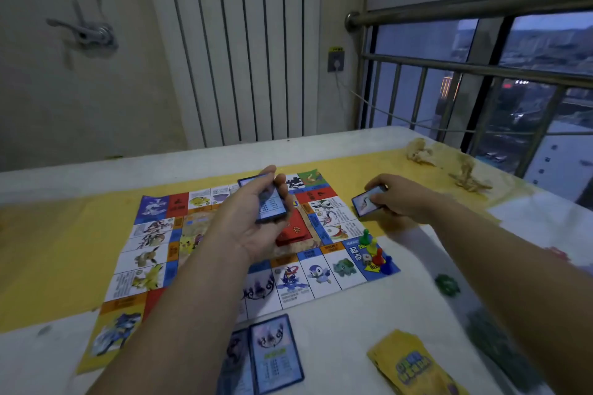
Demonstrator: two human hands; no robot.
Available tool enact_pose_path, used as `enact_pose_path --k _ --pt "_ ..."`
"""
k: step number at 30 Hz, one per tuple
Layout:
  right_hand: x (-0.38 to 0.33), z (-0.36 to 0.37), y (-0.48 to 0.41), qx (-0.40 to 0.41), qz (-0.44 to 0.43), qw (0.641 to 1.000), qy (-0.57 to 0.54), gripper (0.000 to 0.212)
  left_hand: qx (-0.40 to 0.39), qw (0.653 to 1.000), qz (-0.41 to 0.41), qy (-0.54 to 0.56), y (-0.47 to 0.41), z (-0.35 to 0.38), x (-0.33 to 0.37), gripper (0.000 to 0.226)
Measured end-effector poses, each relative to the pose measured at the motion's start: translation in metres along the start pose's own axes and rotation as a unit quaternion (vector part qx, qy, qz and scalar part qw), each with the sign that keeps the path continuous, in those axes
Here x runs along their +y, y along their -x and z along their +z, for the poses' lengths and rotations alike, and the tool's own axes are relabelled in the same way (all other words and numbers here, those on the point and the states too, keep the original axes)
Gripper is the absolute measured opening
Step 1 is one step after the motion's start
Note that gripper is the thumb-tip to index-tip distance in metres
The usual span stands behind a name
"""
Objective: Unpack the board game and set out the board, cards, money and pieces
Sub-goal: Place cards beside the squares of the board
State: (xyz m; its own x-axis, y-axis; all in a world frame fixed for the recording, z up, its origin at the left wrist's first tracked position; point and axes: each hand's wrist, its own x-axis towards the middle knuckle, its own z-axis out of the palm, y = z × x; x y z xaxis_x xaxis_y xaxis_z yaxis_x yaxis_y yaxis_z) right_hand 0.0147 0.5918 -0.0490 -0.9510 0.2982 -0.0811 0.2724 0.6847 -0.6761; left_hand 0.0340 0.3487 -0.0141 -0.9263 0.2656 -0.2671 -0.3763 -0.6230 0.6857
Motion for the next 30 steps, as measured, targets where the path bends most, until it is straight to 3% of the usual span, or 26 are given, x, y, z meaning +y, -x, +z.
enact_pose_path --k 5,16,24,26,30 --pt "0.0 0.004 -0.013 -0.012 0.025 0.985 0.171 0.039 -0.01 0.999 -0.023 0.028 0.001 -0.005 0.001 0.015" --pt "0.001 0.019 -0.024 0.027 0.021 0.977 0.212 0.038 0.004 0.994 -0.029 0.106 0.011 -0.026 0.016 0.017" --pt "0.007 0.015 -0.024 0.077 0.037 0.955 0.284 0.044 -0.015 0.995 -0.028 0.095 0.013 -0.022 0.018 0.021" --pt "0.0 0.012 -0.021 0.106 0.012 0.962 0.25 0.044 -0.028 0.996 -0.032 0.073 0.015 -0.022 0.02 0.024" --pt "-0.045 0.004 0.001 0.15 -0.122 0.979 0.071 0.031 -0.045 0.999 -0.028 0.005 0.015 -0.026 0.024 0.016"
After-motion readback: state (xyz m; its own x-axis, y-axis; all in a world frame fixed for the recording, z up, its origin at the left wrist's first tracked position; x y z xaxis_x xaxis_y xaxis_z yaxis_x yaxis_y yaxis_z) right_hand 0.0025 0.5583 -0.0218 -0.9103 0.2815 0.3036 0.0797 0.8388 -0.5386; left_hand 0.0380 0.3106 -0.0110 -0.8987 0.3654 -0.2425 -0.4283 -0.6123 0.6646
